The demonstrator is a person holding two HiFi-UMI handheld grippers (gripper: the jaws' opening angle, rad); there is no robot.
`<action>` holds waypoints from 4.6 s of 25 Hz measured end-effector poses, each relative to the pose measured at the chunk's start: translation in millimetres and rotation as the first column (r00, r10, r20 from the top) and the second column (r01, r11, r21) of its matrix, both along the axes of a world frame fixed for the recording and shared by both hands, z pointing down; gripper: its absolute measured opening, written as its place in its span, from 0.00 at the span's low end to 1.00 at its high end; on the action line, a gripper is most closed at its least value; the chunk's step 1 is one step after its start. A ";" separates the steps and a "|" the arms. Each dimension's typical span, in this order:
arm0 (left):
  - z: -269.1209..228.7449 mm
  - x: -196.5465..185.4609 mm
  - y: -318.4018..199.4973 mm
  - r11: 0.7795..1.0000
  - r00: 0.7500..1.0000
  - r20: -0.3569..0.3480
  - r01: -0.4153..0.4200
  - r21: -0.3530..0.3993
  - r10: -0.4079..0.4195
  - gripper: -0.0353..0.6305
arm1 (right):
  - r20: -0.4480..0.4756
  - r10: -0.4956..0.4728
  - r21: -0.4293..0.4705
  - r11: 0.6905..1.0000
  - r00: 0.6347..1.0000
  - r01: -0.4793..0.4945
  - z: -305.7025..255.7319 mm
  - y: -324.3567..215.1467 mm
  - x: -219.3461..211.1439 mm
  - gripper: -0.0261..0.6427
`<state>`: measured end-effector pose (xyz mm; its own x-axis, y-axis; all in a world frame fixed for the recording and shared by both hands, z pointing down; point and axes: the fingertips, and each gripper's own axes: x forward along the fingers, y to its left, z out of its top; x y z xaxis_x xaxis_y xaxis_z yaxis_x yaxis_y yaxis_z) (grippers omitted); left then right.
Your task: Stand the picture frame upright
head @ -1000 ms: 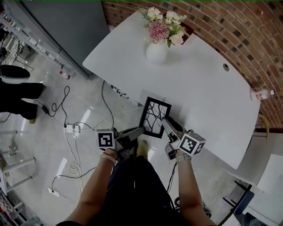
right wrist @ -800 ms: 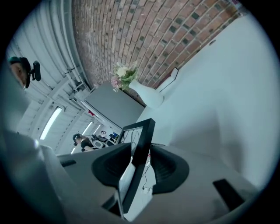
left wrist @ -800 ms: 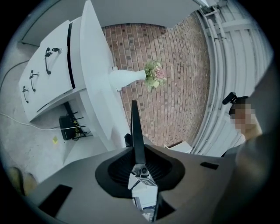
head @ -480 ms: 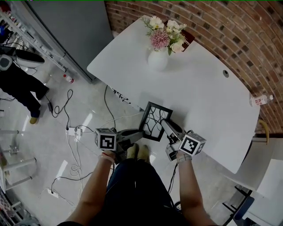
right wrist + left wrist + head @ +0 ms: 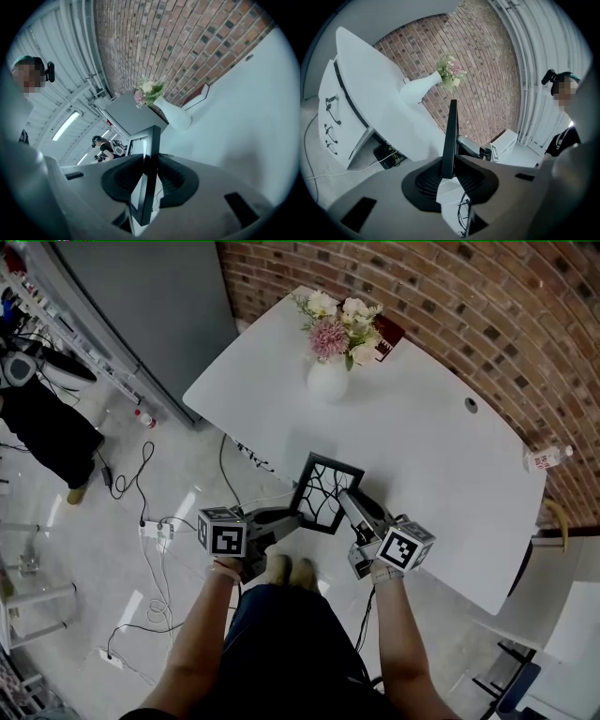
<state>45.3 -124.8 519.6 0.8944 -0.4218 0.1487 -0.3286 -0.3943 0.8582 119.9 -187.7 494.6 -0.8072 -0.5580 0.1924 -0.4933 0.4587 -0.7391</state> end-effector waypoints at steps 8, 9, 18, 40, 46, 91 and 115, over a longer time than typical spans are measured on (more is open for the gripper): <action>-13.2 1.4 -30.1 0.994 0.998 0.064 0.019 0.109 -0.026 0.20 | 0.006 0.020 0.079 0.997 1.000 -0.021 -23.1 -19.2 6.0 0.17; -16.1 2.0 -32.9 0.992 0.998 0.064 0.017 0.121 -0.025 0.20 | 0.007 0.022 0.085 0.996 1.000 -0.023 -26.0 -21.4 7.0 0.17; -23.0 -2.1 -63.9 0.983 0.993 0.116 -0.013 0.184 -0.009 0.21 | 0.034 0.044 0.144 0.988 0.998 -0.049 -36.9 -47.6 3.5 0.17; 10.7 -51.0 -173.6 0.937 0.947 0.306 -0.188 0.294 0.094 0.27 | -0.010 0.237 0.244 0.943 0.971 -0.228 -14.6 -139.3 -32.6 0.17; 11.4 -57.5 -202.8 0.919 0.939 0.326 -0.223 0.326 0.112 0.27 | -0.035 0.264 0.267 0.932 0.964 -0.245 -6.7 -157.7 -39.9 0.17; 25.4 -54.6 -296.2 0.770 0.842 0.535 -0.292 0.567 -0.074 0.18 | -0.335 0.311 0.627 0.778 0.889 -0.036 10.9 -213.0 -54.0 0.17; 32.4 -45.8 -308.4 0.772 0.847 0.521 -0.263 0.579 -0.103 0.18 | -0.306 0.339 0.591 0.800 0.889 -0.102 20.8 -226.7 -41.0 0.18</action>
<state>-0.6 -433.2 551.9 0.7999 -0.5107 0.3151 -0.5711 -0.8092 0.1381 78.9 -414.4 515.4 -0.5755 -0.8155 0.0610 -0.8147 0.5653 -0.1292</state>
